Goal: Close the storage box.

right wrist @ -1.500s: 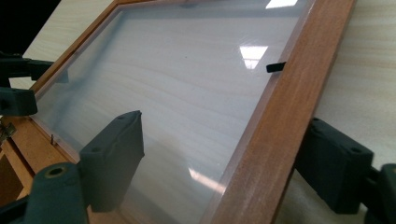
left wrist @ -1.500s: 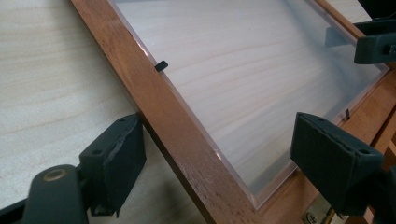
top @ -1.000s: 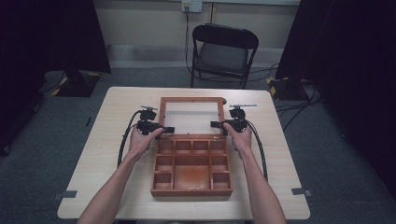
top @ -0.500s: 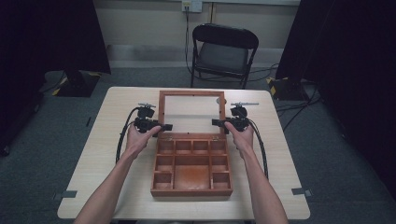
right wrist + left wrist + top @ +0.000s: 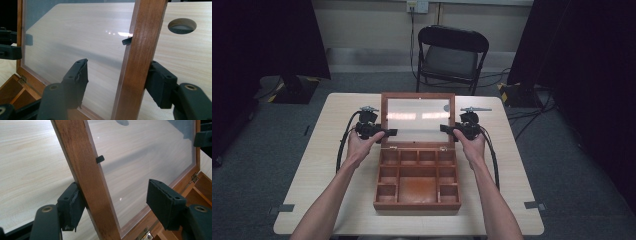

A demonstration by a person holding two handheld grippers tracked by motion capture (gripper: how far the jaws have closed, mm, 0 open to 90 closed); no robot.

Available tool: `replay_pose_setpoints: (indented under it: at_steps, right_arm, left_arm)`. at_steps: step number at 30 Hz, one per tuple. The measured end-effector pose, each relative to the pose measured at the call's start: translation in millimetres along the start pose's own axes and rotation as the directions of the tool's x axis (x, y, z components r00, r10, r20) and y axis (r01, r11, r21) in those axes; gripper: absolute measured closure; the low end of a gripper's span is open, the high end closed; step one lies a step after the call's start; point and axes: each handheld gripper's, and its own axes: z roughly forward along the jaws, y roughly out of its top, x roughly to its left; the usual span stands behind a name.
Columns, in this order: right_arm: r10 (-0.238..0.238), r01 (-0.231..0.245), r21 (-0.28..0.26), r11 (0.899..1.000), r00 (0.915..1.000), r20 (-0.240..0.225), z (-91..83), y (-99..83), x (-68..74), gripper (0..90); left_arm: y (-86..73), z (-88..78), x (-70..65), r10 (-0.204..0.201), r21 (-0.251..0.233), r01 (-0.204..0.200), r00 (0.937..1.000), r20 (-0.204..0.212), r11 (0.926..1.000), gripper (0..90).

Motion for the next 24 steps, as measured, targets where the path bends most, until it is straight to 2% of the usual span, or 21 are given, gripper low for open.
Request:
replay_pose_setpoints:
  at_steps: [10,14,18,24]
  right_arm:
    - [-0.029,0.029,-0.002,1.000,0.9996,0.005,-11.4,2.5,5.4,37.7]
    - [-0.033,0.033,-0.010,0.999,0.9994,-0.001,-16.2,3.9,7.9,37.4]
    - [-0.048,0.048,-0.016,0.999,0.9988,-0.004,-21.9,6.4,11.4,36.6]
    - [-0.058,0.058,-0.012,0.998,0.9982,-0.010,-26.0,7.1,14.4,35.4]
  left_arm:
    - [2.3,-7.2,-5.7,0.019,-0.015,-0.019,0.9998,0.010,0.9997,31.7]
    - [1.6,-12.2,-8.0,0.022,-0.041,-0.021,0.9996,0.018,0.9989,31.9]
    - [-0.5,-18.3,-9.8,0.031,-0.055,-0.030,0.9993,0.020,0.9980,36.8]
    - [-1.6,-22.2,-12.6,0.039,-0.066,-0.037,0.9990,0.023,0.9971,37.2]
